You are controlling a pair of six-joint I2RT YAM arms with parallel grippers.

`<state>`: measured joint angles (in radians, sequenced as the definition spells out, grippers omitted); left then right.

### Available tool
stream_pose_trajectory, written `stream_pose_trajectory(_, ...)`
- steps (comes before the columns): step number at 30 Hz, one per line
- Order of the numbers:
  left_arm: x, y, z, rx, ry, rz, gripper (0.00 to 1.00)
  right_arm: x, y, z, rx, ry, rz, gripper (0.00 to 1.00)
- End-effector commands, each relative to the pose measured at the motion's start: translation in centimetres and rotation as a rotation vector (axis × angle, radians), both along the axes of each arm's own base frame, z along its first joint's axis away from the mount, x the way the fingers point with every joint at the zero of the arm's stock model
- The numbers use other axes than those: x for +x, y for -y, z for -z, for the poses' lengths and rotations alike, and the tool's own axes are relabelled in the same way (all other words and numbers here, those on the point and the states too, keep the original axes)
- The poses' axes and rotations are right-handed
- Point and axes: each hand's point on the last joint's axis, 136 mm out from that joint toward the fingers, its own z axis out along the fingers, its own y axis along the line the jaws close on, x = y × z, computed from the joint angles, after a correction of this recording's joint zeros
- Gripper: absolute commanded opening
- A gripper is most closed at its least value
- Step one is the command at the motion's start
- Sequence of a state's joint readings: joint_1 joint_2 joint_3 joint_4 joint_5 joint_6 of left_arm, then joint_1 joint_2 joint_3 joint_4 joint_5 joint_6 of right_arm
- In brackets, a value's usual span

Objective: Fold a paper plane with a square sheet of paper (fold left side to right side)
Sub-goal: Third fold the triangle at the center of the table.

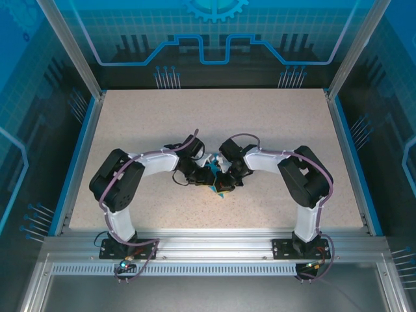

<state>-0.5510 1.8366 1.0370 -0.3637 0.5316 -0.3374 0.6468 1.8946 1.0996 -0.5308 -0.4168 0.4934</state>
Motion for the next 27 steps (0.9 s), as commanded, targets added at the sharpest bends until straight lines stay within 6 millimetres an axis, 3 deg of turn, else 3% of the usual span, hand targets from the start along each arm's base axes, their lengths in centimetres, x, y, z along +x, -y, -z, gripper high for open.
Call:
stream_pose_trajectory(1,-0.4,0.4,0.9,-0.011,-0.013,0.019,0.16,-1.2,2.9,2.9,-0.14,-0.059,0.009,0.0)
stream_pose_trajectory(17,-0.4,-1.9,4.1,0.134,0.004,0.021,0.13,-1.8,3.7,3.4,-0.181,-0.072,0.006,0.0)
stream_pose_trajectory(27,0.6,-4.1,4.1,0.164,0.028,-0.005,0.12,-2.5,4.3,3.8,-0.2,-0.097,-0.005,0.0)
